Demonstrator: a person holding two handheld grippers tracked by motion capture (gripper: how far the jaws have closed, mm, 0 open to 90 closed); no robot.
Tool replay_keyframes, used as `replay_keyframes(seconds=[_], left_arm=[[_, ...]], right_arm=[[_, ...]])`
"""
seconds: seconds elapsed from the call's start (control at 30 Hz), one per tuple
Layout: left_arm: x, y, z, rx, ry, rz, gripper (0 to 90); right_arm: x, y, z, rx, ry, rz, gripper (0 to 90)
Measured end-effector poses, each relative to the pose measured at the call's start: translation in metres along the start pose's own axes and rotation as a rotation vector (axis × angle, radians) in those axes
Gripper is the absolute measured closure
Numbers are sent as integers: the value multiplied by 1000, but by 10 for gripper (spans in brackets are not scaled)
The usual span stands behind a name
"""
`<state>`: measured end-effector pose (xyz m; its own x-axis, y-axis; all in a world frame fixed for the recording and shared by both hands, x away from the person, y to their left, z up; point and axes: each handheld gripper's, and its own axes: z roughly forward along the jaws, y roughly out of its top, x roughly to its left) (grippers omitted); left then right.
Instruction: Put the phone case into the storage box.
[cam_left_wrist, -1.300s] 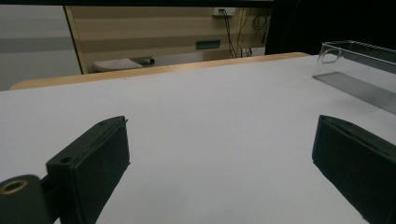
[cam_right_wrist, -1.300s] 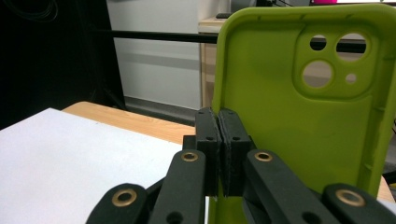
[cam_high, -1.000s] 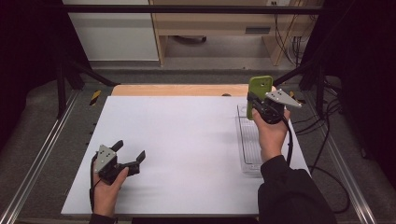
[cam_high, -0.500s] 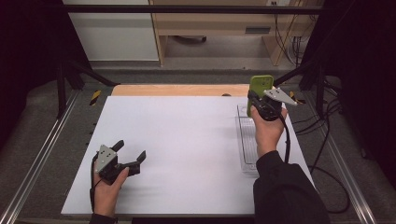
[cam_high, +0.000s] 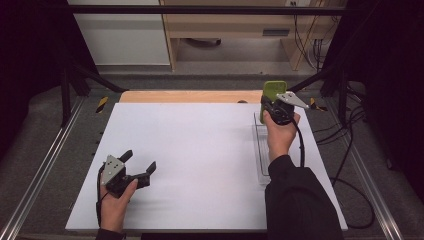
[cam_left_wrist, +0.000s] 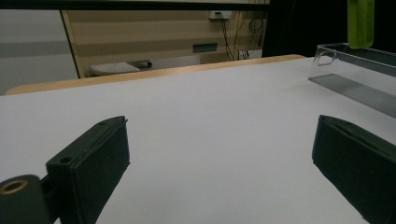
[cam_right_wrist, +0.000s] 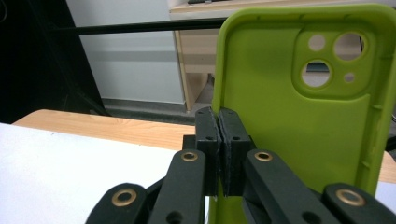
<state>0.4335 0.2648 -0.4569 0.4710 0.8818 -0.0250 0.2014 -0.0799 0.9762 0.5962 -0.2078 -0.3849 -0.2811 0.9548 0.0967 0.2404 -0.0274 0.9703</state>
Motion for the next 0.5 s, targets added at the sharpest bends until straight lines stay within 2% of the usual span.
replay_keyframes(seconds=[0.13,0.5], left_arm=[[-1,0,1,0,-4,0,36],[0,0,1,1,-3,1,36]], right_arm=[[-2,-7,8,14,-12,14,884],[-2,-19,22,48,-29,15,883]])
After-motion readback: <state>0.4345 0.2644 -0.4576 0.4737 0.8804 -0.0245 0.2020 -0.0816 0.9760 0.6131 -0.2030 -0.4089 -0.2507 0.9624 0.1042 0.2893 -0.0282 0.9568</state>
